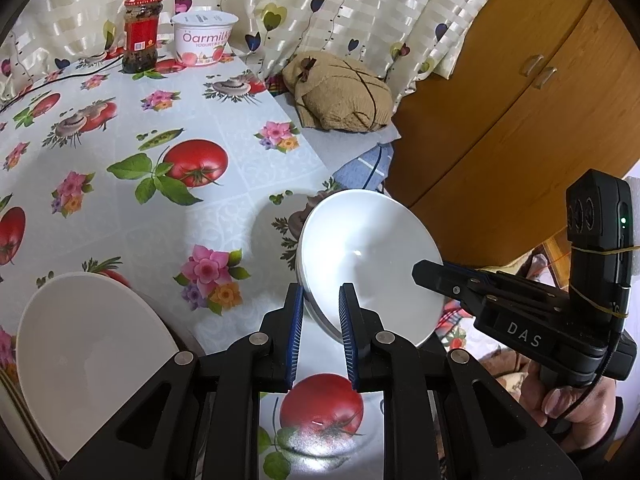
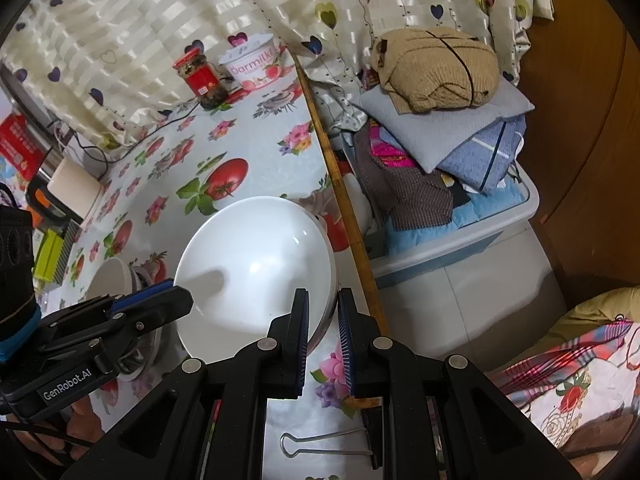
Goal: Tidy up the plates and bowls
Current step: 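Close both grippers on the second white bowl rim and lift it, then carry the white bowl over the steel bowl stack and lower it inside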
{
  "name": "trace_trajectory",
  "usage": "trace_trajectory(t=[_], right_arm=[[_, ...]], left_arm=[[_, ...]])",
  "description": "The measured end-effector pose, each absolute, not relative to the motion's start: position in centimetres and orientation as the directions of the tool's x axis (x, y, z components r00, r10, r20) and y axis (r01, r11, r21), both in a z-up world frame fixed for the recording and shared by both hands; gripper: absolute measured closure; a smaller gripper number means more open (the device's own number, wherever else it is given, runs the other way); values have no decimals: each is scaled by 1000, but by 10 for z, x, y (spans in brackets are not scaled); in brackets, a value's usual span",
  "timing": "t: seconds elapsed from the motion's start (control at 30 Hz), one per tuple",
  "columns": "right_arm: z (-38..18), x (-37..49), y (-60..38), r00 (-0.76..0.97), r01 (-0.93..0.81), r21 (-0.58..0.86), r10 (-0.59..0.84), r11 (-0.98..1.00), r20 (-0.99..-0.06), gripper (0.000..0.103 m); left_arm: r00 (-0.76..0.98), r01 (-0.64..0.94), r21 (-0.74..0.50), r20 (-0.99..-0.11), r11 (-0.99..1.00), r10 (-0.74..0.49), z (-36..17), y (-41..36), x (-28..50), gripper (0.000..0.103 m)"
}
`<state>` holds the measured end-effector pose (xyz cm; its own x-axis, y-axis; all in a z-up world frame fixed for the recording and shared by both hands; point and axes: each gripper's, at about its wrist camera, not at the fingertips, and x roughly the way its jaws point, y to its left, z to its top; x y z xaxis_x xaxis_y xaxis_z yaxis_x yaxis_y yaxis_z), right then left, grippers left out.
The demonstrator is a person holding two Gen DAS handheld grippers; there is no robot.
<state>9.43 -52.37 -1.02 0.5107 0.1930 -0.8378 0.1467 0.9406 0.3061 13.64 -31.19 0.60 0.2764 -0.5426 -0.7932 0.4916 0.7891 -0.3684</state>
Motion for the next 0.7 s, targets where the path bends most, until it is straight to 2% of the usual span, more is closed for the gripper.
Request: trace_trajectory(t=[0.7], right_arm=[[31, 94, -503, 563, 93, 281, 182, 955, -806, 88]], left_arm=[[344, 482, -381, -746, 789, -570, 43, -288, 132, 84]])
